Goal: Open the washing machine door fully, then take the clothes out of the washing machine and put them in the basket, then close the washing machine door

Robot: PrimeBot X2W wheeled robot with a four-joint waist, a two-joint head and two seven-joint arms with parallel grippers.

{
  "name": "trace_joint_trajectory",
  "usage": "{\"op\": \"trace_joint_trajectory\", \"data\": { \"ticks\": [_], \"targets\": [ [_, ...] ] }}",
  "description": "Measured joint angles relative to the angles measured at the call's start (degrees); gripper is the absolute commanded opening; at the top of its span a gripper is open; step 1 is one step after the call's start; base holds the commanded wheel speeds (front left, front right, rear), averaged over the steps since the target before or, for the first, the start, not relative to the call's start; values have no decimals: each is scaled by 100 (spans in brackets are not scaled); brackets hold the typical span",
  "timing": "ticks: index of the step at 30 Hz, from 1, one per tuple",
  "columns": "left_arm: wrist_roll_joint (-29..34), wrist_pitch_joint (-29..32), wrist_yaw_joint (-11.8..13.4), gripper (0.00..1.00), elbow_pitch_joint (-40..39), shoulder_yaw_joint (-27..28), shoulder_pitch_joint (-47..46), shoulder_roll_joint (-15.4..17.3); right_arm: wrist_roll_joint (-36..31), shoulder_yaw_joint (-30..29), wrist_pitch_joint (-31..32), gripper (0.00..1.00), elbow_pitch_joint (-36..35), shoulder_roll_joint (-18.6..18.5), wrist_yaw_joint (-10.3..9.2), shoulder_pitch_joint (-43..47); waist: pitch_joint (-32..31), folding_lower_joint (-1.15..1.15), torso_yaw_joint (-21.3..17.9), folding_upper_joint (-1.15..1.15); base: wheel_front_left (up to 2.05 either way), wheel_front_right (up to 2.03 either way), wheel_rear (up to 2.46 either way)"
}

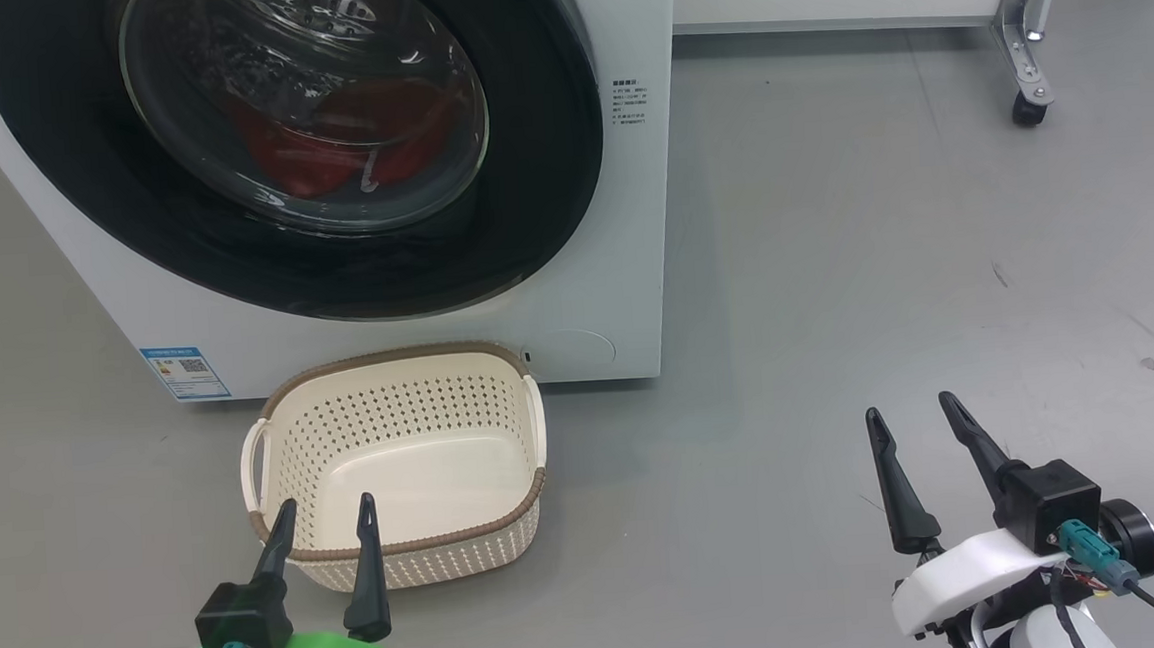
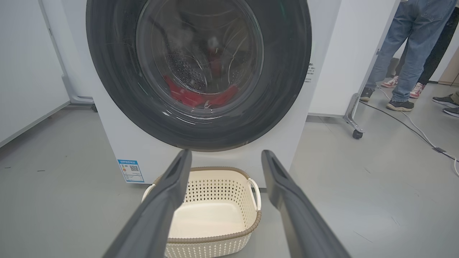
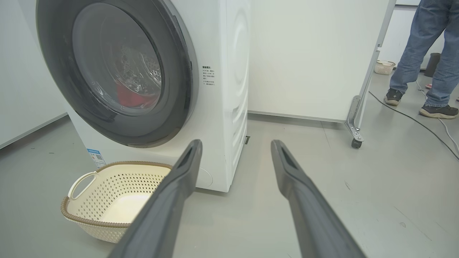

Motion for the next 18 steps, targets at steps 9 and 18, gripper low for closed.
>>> {"op": "trace_joint_trajectory", "data": {
  "ticks": [9, 18],
  "targets": [
    [-9, 0, 4, 100, 18, -20, -4, 1, 0, 7, -1, 100, 45, 1, -1, -13, -13, 0, -1, 0, 0, 0, 0],
    [-10, 0, 35, 100, 31, -54, -7, 3, 54, 3, -7, 100, 89, 8, -1, -15, -22, 0, 0, 0, 0, 0, 0]
  ]
}}
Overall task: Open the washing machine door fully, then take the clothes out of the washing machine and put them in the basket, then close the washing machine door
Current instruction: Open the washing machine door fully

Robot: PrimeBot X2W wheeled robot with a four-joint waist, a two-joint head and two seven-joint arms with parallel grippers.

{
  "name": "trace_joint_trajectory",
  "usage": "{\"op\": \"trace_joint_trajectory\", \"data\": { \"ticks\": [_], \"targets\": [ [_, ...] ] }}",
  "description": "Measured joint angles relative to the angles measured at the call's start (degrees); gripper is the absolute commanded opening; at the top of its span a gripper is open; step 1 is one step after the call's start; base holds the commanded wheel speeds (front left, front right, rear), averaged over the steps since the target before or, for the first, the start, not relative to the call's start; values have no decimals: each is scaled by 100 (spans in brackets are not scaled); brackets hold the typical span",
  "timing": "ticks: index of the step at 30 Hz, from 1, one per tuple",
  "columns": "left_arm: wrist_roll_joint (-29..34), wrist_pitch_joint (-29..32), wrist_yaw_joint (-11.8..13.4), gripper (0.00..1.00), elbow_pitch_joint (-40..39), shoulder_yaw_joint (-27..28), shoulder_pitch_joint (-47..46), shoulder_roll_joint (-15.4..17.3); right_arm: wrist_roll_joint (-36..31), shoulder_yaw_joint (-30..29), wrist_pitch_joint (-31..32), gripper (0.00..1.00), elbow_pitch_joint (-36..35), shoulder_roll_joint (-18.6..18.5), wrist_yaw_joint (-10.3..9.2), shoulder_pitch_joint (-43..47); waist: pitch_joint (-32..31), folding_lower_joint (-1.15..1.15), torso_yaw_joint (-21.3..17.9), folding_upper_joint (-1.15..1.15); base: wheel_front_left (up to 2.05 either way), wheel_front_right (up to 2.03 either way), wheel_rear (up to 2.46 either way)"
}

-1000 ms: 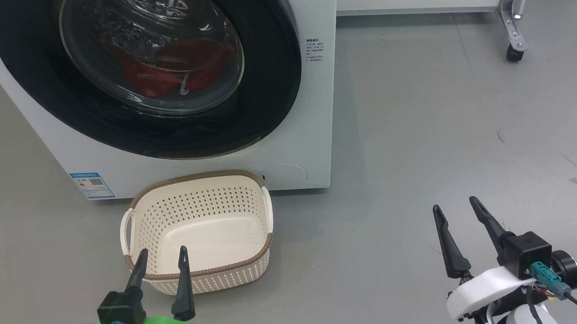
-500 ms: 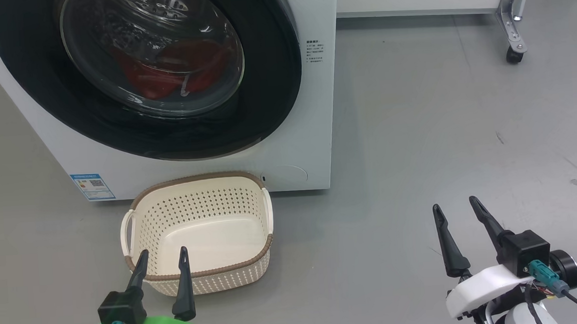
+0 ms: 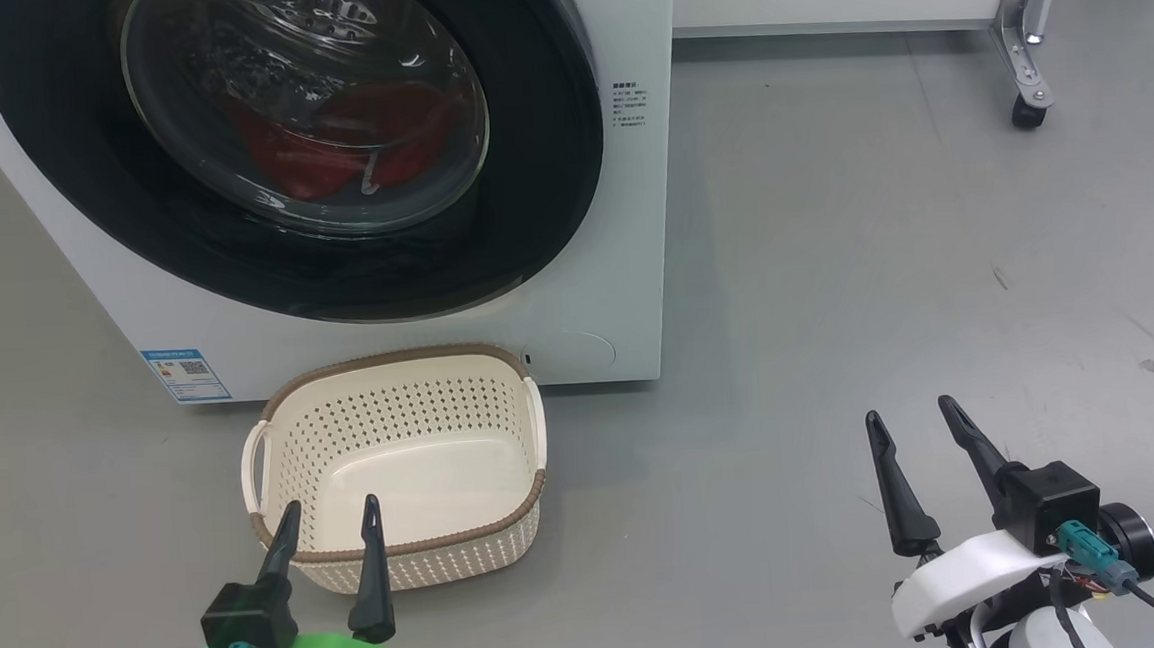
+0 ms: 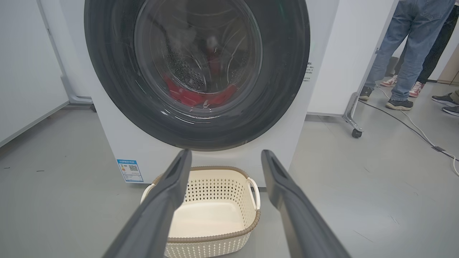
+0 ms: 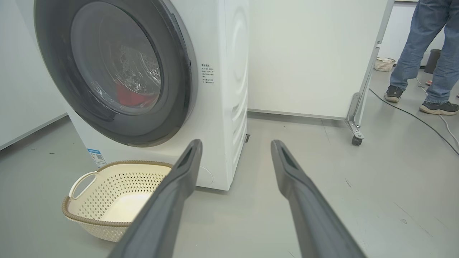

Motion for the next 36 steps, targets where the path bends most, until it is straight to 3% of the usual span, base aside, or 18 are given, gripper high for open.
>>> {"op": "trace_joint_trajectory", "data": {
  "ticks": [4, 5, 6, 7, 8, 15, 20, 27, 31, 36],
  "targets": [
    [-18, 0, 1, 100, 0, -22, -1, 0, 69, -19, 0, 100, 8, 8, 1, -2, -2, 0, 6, 0, 0, 0, 0],
    [-18, 0, 1, 100, 0, -26, -1, 0, 164, -40, 0, 90, 21, 14, 1, -2, 0, 0, 9, 0, 0, 0, 0],
    [-18, 0, 1, 100, 0, -35, -1, 1, 214, -56, 0, 41, 33, 15, 1, -1, 2, 0, 13, 0, 0, 0, 0],
    [-18, 0, 1, 100, -1, -49, -1, 1, 225, -73, 0, 9, 32, 16, 1, -1, 9, 0, 17, 0, 0, 0, 0],
    [-18, 0, 1, 100, -7, -59, -1, 1, 233, -85, 0, 0, 24, 15, 1, -1, 23, 0, 23, 0, 0, 0, 0],
    [-16, 0, 20, 100, -87, -78, -115, 3, 530, -246, -18, 0, -172, 31, 62, -76, 228, 0, 76, 0, 0, 0, 0],
    [-14, 0, 25, 100, -169, -75, -213, 3, 1384, -559, 13, 0, -316, 79, 232, -383, 470, 0, 121, 0, 0, 0, 0],
    [18, -11, 25, 100, -270, -121, -527, 4, 2219, -902, 479, 0, -563, 81, 408, -1217, 936, 0, 208, 0, 0, 0, 0],
    [-1, -16, 25, 100, -345, -220, -712, 4, 3019, -1339, 797, 0, -627, 68, 411, -1790, 1235, 0, 283, 0, 0, 0, 0],
    [-67, -16, 24, 100, -442, -301, -997, 3, 3497, -1473, 1305, 0, -671, 66, 403, -2537, 1620, 0, 405, 0, 0, 0, 0]
  ]
}}
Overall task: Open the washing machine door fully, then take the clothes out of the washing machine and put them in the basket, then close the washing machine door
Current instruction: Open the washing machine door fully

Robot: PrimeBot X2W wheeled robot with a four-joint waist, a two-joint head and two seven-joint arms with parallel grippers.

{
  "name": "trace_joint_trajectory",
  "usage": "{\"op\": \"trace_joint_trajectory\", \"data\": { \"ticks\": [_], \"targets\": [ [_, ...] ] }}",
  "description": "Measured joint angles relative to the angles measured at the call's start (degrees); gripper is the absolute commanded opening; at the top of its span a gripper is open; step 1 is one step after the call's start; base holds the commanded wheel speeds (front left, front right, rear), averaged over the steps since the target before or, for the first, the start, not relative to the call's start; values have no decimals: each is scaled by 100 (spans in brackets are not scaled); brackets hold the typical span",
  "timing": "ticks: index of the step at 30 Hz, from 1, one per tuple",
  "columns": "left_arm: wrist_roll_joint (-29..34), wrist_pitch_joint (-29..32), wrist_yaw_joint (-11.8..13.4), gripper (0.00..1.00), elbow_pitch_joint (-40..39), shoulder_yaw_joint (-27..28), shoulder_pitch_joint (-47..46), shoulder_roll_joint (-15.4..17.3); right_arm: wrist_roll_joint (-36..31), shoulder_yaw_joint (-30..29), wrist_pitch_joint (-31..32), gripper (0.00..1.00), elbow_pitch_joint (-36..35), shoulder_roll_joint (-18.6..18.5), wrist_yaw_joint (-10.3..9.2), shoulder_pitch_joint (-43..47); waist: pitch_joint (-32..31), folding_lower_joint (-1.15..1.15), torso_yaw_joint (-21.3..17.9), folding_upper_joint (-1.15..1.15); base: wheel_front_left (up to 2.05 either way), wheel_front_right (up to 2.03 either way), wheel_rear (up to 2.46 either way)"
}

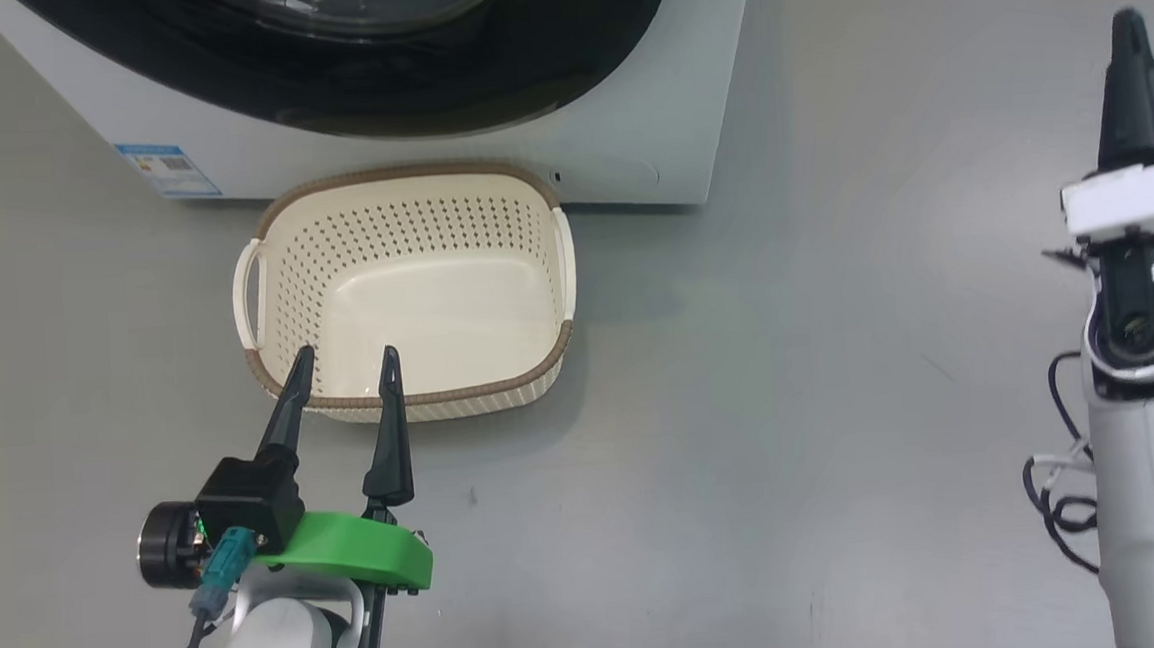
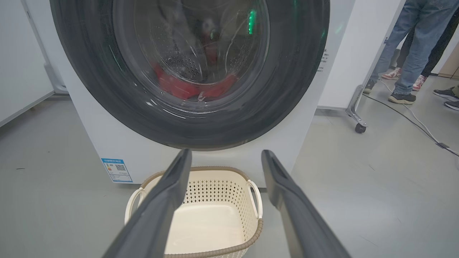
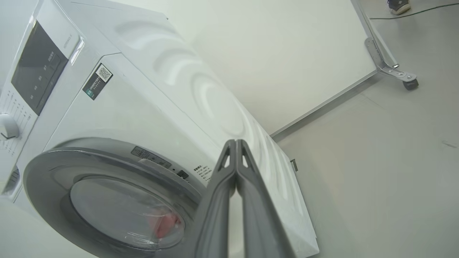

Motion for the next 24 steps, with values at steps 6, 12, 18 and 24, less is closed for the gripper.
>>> {"op": "trace_joint_trajectory", "data": {
  "ticks": [6, 12, 18, 24],
  "targets": [
    [-8, 0, 0, 100, -88, -86, -289, -2, 552, -35, 702, 0, -12, -40, -120, -1006, 477, 0, 151, 0, 0, 0, 0],
    [-11, 0, -1, 100, -180, -145, -640, -8, 876, 11, 1384, 0, -14, -147, -332, -1988, 964, 0, 297, 0, 0, 0, 0],
    [-82, 0, -9, 100, -190, -236, -924, -18, 1240, 86, 1998, 0, 70, -180, -528, -2851, 1441, 0, 451, 0, 0, 0, 0],
    [-223, -1, -18, 100, -268, -275, -1126, -23, 1376, 223, 2470, 0, 388, -214, -758, -3456, 1820, 1, 629, 0, 0, 0, 0]
  ]
}}
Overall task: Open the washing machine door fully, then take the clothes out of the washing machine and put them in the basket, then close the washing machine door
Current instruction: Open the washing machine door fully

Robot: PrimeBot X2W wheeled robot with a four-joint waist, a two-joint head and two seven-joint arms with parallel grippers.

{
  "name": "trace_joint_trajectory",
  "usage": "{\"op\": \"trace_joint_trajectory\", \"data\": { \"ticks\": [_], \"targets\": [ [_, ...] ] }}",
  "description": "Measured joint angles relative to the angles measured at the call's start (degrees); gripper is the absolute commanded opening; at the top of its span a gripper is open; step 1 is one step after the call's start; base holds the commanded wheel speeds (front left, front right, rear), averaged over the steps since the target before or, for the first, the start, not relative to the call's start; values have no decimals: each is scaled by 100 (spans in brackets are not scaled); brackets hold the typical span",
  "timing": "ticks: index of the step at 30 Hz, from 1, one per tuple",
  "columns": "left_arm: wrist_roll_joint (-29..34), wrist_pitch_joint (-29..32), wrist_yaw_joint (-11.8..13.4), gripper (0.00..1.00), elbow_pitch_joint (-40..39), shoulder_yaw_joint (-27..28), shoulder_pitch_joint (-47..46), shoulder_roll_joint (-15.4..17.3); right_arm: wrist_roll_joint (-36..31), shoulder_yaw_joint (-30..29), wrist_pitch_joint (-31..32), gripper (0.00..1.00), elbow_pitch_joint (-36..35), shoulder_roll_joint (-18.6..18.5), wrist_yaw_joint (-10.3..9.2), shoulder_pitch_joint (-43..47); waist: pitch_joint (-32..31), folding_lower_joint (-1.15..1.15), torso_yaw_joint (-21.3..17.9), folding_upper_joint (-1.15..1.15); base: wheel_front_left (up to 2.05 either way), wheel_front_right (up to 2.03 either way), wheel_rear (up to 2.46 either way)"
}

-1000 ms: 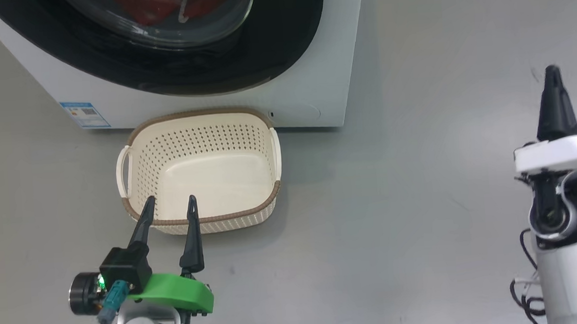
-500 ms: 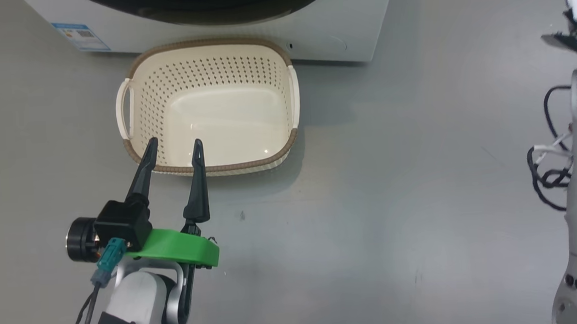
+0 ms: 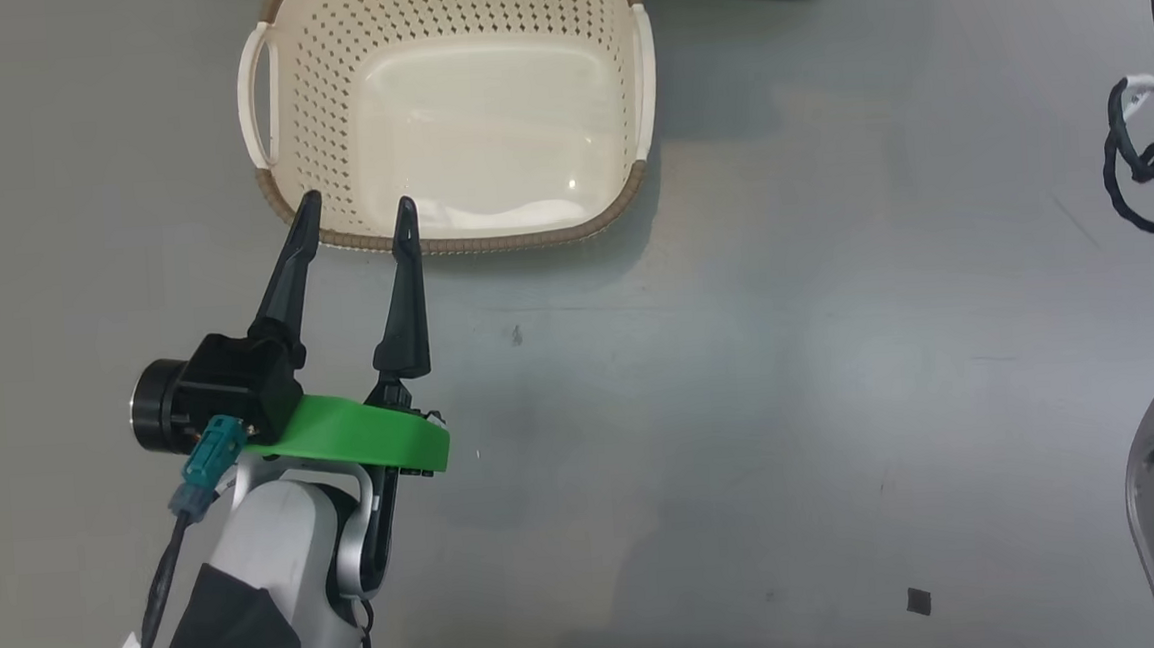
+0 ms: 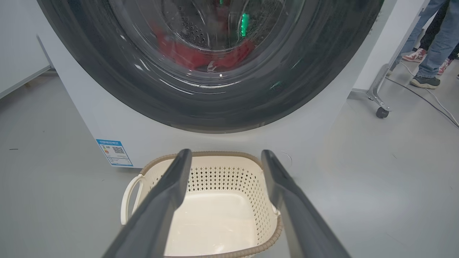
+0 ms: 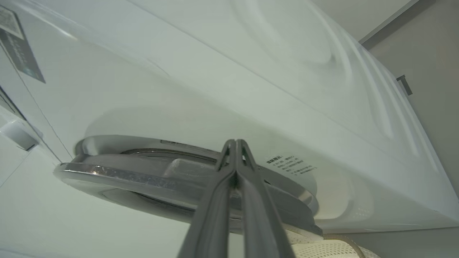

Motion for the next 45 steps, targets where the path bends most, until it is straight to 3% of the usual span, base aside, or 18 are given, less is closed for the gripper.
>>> {"op": "trace_joint_trajectory", "data": {
  "ticks": [12, 23, 45],
  "targets": [
    [0, 0, -23, 100, 77, -110, -244, -20, 278, 298, 657, 0, 654, 4, -152, -742, 375, 0, 304, 0, 0, 0, 0],
    [-64, 0, -23, 100, 125, -275, -260, -30, 644, 261, 834, 0, 1055, 13, -157, -1198, 403, 0, 414, 0, 0, 0, 0],
    [-71, 0, -22, 100, 176, -422, -275, -33, 2227, -212, 1438, 0, 1987, -24, -422, -1649, 364, 0, 561, 0, 0, 0, 0]
  ]
}}
